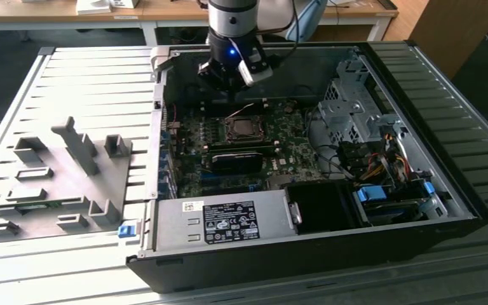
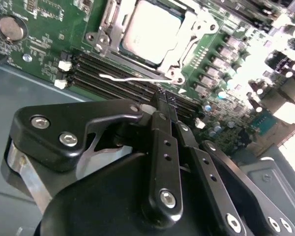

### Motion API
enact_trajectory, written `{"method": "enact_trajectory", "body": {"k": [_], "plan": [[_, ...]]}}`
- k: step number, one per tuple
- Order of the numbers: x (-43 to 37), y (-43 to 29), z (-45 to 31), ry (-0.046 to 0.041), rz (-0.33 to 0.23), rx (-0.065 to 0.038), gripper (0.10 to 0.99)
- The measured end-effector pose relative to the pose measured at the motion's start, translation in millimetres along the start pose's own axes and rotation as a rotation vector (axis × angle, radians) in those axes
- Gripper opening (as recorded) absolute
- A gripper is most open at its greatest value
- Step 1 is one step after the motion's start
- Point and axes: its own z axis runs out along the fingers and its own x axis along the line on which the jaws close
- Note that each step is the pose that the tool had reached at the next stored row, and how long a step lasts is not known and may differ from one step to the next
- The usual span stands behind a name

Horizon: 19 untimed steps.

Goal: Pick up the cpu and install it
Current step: 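Install the first cpu locking lever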

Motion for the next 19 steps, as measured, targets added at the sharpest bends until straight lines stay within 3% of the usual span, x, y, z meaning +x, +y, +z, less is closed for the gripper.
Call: {"method": "enact_trajectory", "body": {"k": [19], "plan": [[-12.6,3.4,18.1,0.0013,-0.019,0.005,0.106]]}}
